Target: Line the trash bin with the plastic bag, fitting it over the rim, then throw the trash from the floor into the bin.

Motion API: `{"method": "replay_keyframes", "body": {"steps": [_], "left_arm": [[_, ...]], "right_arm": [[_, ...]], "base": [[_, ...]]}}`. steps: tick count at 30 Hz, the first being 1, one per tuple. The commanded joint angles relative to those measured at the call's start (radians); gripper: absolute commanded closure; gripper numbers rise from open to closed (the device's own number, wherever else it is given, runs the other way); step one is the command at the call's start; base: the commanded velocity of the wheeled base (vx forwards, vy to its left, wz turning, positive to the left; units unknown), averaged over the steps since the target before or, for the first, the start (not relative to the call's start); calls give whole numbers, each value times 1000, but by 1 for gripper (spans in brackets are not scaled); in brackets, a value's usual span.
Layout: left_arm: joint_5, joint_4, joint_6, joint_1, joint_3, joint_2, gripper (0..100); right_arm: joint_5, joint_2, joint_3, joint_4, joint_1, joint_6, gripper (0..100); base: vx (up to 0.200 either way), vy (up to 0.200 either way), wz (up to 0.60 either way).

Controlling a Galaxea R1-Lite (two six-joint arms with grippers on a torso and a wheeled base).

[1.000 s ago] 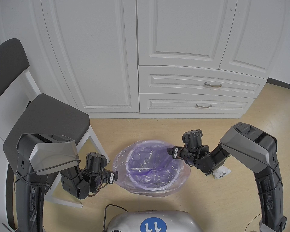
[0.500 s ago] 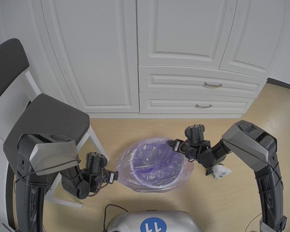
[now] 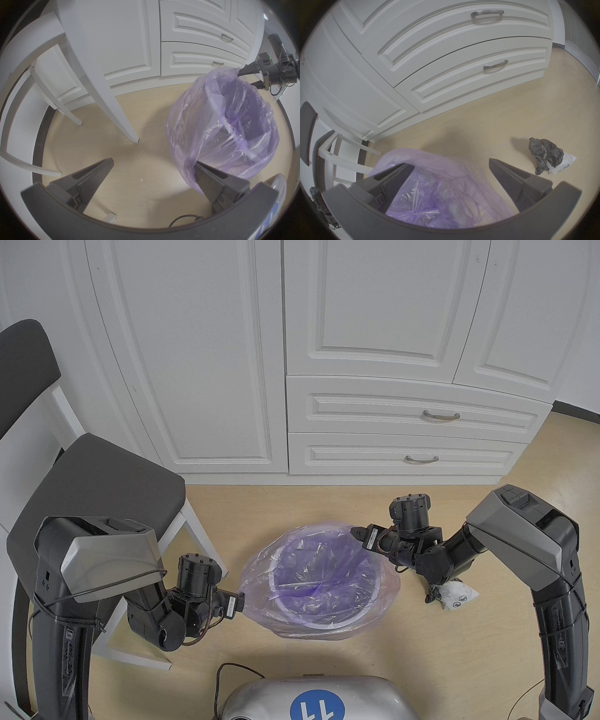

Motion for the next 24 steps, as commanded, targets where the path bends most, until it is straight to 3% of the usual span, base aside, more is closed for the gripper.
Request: {"method": "replay_keyframes", "body": {"steps": [1, 15, 24], "left_arm": [[1, -17, 0, 1, -5, 6, 0], [2, -43, -35, 5, -54, 37, 0], [47, -42, -85, 5, -105, 60, 0]], "right_arm": [[-1, 22, -30, -2, -31, -2, 0], [2, 131, -100, -9, -67, 1, 0], [2, 191, -125, 22, -68, -5, 0]], "base": [[0, 0, 0], [0, 0, 0], [0, 0, 0]]}}
